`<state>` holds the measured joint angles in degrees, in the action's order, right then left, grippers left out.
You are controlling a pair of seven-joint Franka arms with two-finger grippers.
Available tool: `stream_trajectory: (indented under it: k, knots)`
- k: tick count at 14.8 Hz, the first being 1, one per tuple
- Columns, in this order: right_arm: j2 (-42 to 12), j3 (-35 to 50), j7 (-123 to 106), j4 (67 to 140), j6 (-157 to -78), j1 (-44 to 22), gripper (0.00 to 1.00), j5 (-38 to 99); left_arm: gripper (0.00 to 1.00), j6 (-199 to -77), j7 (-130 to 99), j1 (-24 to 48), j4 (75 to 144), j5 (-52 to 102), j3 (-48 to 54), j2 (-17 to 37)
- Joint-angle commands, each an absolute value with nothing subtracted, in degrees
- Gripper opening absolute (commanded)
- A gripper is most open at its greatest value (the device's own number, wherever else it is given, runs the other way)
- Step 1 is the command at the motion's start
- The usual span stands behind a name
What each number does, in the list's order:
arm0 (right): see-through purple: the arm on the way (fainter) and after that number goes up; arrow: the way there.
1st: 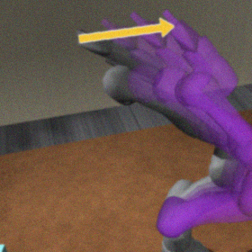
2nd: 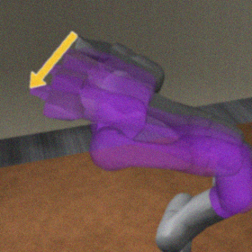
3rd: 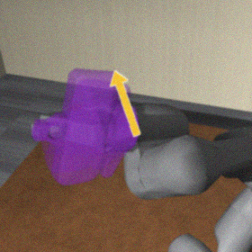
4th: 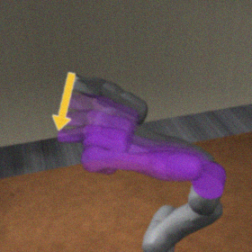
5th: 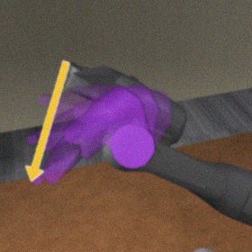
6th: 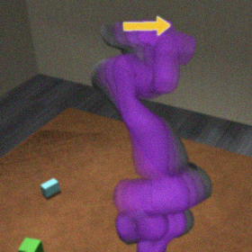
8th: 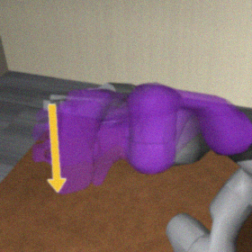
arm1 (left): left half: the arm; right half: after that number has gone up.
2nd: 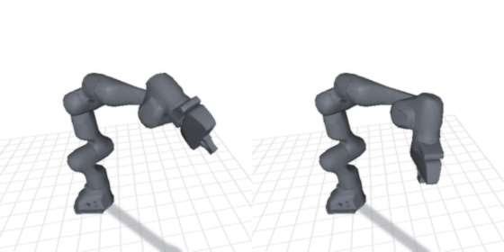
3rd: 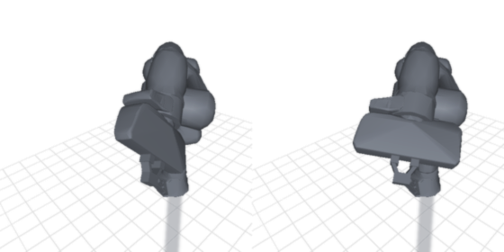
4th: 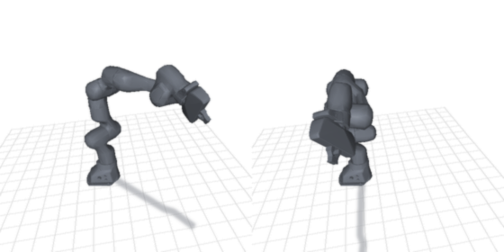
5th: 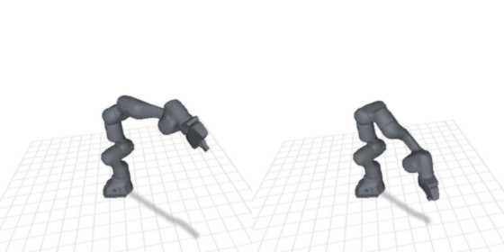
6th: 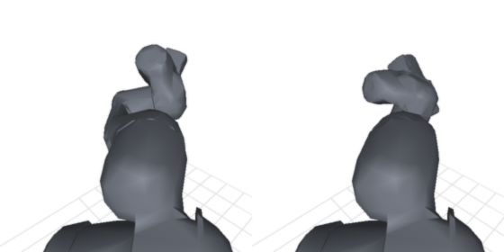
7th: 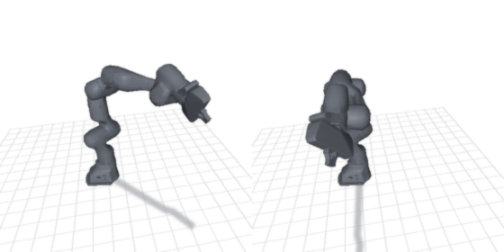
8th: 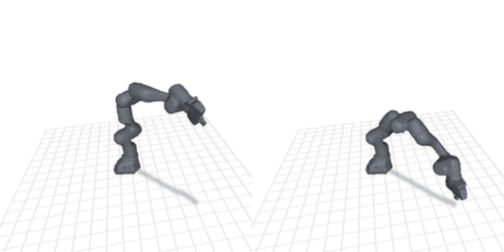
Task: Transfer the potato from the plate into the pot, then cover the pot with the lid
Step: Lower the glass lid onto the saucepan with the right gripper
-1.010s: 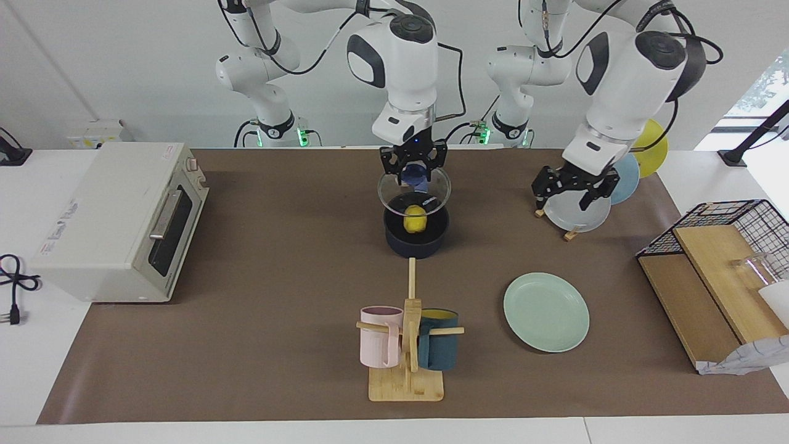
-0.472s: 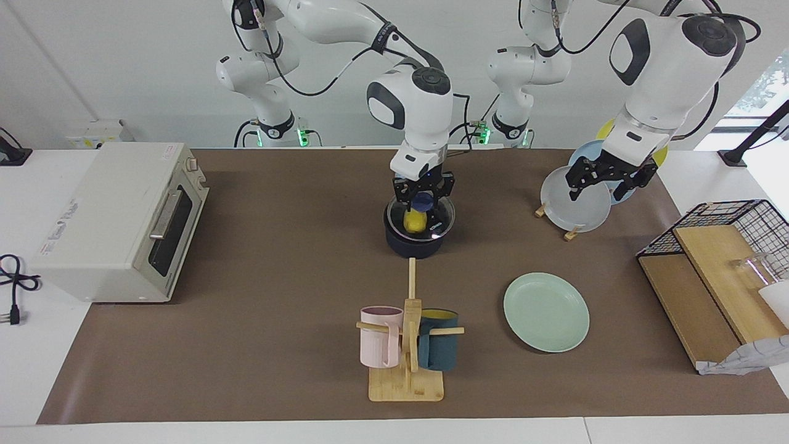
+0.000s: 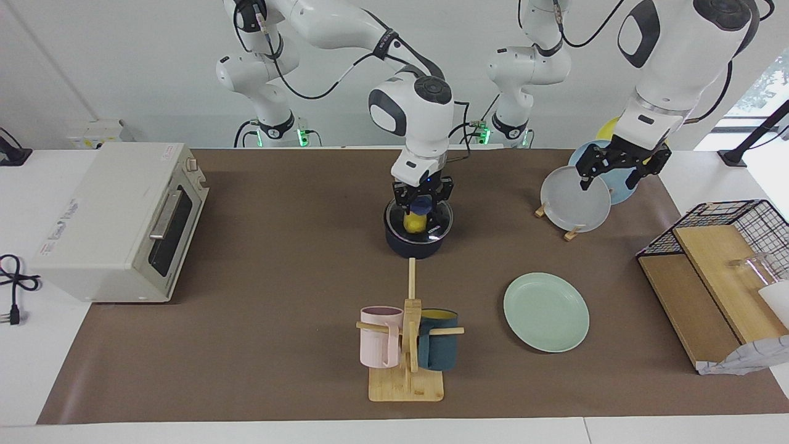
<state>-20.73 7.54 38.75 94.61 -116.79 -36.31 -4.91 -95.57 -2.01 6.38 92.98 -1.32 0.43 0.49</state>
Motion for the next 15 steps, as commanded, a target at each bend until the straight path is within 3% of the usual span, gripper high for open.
stream_trajectory:
  k: [1, 13, 14, 15]
  knots:
    - [-19.78, 7.82, 39.46, 96.24, -117.16, -36.04, 0.00, -5.89, 1.00, -93.69, -1.67, 6.86, 94.13, -2.72, 0.18, -0.53]
    - [-18.98, 7.91, 40.52, 97.82, -117.68, -35.69, 0.03, -5.80, 1.00, -91.94, -2.29, 6.24, 93.52, 1.93, -0.53, -0.70]
    - [-19.07, 7.82, 40.60, 97.74, -117.95, -35.68, 0.56, -5.80, 1.00, -91.93, -2.20, 6.24, 93.52, 1.93, -0.53, -0.62]
    - [-19.07, 7.82, 40.61, 97.56, -118.47, -35.68, 1.00, -5.80, 1.00, -92.02, -2.28, 6.24, 93.52, 1.93, -0.53, -0.62]
